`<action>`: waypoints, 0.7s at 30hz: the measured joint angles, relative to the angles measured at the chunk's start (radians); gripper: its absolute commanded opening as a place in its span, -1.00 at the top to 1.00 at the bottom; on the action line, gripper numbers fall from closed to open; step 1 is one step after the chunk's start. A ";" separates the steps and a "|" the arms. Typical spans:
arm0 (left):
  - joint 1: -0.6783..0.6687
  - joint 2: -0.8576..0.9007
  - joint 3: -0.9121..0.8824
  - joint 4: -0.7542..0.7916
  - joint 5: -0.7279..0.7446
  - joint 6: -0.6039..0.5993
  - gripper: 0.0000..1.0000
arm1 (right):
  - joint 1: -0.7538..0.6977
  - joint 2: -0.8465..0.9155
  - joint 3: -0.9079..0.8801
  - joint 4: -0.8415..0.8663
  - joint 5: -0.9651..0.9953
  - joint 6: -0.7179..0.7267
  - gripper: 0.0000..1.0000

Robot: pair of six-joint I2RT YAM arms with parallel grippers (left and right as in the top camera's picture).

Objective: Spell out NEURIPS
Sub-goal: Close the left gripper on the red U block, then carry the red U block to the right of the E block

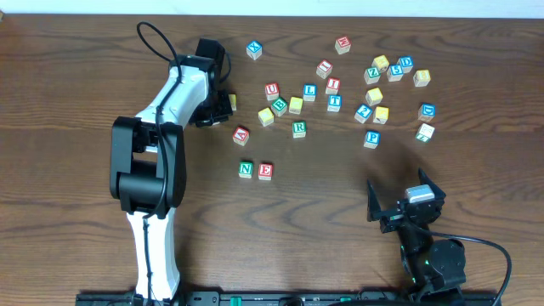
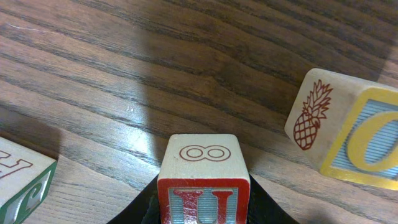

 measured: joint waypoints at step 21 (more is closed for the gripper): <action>0.000 -0.072 0.000 -0.002 0.038 0.005 0.53 | 0.000 0.000 0.000 0.000 0.000 0.000 -0.99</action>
